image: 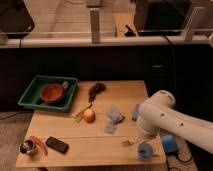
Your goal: Place fork in plastic cup
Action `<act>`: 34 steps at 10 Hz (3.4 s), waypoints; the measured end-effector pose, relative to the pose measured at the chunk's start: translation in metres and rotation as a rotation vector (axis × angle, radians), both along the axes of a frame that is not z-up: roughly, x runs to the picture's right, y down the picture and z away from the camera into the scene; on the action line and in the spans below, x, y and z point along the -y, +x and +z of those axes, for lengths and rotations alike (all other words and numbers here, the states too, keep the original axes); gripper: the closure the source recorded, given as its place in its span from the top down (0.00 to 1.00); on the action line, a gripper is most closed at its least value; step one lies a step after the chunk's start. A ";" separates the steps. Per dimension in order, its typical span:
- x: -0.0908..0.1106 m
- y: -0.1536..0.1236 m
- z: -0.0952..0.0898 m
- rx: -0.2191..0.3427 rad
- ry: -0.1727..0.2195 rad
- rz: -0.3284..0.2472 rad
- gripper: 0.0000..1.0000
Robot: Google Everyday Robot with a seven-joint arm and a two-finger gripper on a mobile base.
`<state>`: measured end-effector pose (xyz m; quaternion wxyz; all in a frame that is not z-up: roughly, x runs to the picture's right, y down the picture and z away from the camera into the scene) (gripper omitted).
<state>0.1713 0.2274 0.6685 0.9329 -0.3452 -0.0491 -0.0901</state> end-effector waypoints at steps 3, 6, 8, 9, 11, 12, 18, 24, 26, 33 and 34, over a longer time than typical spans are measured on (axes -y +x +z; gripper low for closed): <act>-0.003 0.002 0.003 -0.009 -0.009 0.017 0.00; -0.013 0.005 0.000 -0.010 0.004 0.020 0.00; -0.026 0.013 -0.011 -0.034 0.002 0.022 0.00; -0.031 0.016 -0.015 -0.042 0.003 0.021 0.00; -0.035 0.017 -0.017 -0.047 0.004 0.016 0.00; -0.035 0.017 -0.016 -0.046 0.006 0.011 0.00; -0.041 0.045 -0.015 -0.134 -0.022 0.049 0.00; -0.041 0.061 -0.011 -0.201 -0.036 0.087 0.00; -0.039 0.056 -0.007 -0.171 -0.028 0.097 0.00; -0.049 0.034 0.026 -0.058 -0.060 0.132 0.31; -0.048 0.034 0.025 -0.056 -0.059 0.128 0.42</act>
